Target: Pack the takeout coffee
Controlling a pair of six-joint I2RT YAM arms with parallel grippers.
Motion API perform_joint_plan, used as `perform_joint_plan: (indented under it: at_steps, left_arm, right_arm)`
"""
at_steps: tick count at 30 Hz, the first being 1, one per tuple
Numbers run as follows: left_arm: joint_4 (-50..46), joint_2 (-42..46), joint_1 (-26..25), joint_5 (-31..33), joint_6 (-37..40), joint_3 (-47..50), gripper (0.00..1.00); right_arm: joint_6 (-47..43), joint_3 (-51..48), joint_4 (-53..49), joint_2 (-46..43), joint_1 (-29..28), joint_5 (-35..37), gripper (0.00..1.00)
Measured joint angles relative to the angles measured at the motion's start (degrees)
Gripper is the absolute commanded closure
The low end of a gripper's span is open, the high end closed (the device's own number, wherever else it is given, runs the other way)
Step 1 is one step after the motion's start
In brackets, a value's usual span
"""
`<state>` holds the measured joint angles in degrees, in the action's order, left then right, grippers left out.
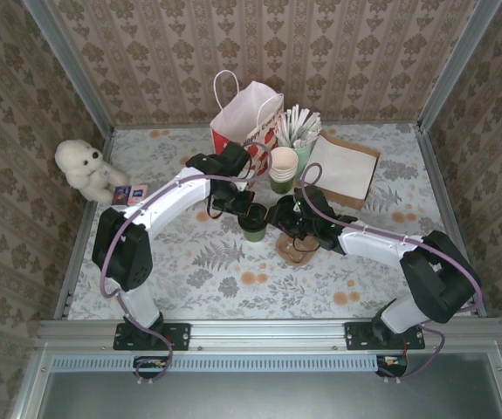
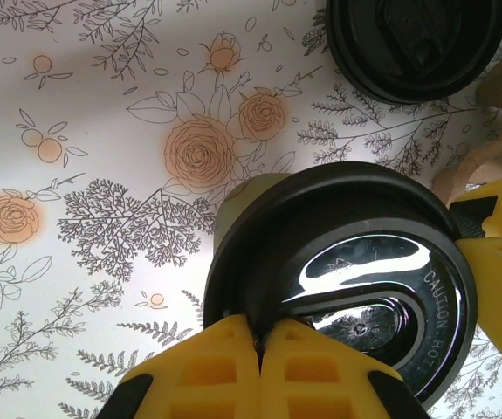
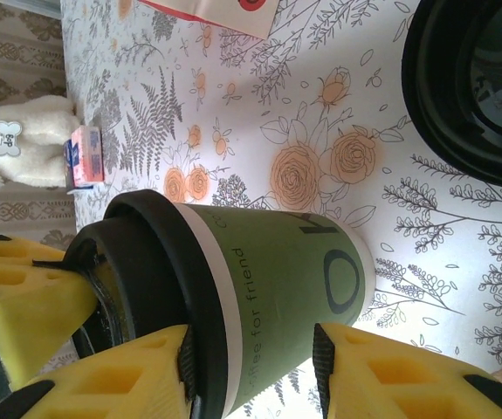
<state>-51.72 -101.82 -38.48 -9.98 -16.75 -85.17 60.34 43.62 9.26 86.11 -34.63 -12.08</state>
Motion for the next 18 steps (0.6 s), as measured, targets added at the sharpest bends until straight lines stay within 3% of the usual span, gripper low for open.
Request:
perform_joint_plan:
  at_steps: [9,18]
  left_arm:
    - [3.82,0.79,2.25,-4.50,-0.46,3.52,1.00]
    - [1.03,0.46,3.28,-6.67,-1.29,0.59,1.00]
  right_arm:
    - [0.17,-0.04,-0.09,0.04,0.00,0.22,0.53]
    - [-6.14,1.18,-3.89,-1.07,0.00,1.20,0.35]
